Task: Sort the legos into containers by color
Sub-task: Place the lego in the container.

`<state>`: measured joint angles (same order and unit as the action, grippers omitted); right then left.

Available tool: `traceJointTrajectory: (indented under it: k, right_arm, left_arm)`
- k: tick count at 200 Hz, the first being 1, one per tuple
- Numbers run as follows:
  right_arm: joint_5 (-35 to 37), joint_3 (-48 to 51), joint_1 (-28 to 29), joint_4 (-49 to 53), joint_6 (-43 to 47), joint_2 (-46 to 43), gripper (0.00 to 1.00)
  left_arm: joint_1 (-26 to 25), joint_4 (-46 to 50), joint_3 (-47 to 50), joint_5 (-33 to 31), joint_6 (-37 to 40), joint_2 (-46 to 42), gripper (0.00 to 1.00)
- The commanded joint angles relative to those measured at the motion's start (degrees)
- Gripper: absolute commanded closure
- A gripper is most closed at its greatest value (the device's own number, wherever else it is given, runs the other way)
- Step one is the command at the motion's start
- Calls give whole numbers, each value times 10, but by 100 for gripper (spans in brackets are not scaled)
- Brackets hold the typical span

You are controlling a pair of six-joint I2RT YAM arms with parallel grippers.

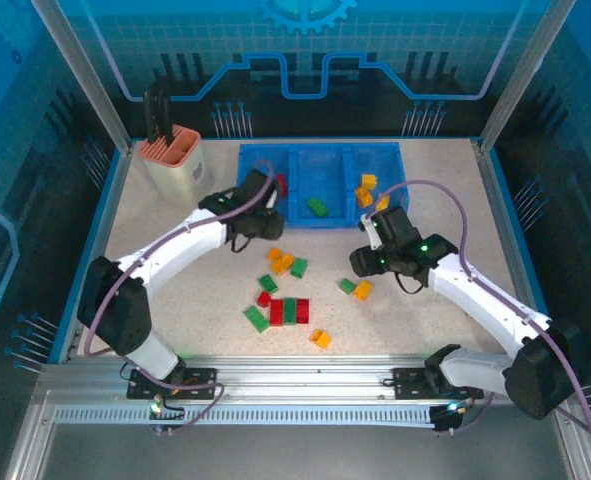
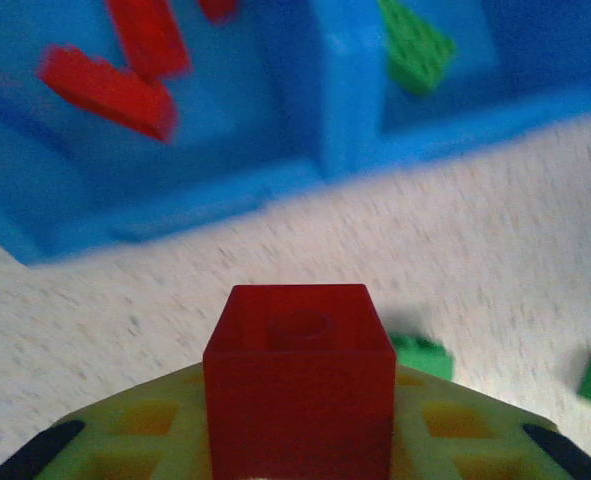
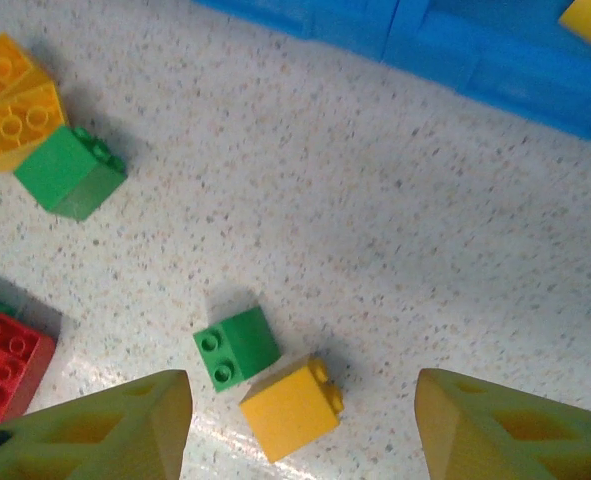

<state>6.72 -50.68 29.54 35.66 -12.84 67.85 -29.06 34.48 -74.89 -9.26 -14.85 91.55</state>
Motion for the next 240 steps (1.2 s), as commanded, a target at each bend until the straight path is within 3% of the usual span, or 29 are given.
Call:
traceJointTrajectory:
  k: [1, 41, 106, 169, 240]
  right_arm:
    - [-34, 30, -8, -18, 1, -16, 37]
    - [-55, 50, -5, -38, 3, 0, 35]
    - [-51, 38, 17, -63, -2, 75, 34]
    - [-42, 6, 44, -63, 3, 153, 33]
    - [-19, -40, 77, -21, -10, 224, 33]
  left_arm:
    - [38, -43, -30, -3, 9, 26, 64]
    - [83, -91, -124, 20, -7, 134, 64]
    - [113, -44, -308, 16, 4, 324, 63]
    - [128, -26, -369, 29, 3, 387, 60]
    - [128, -27, -373, 54, 3, 402, 54]
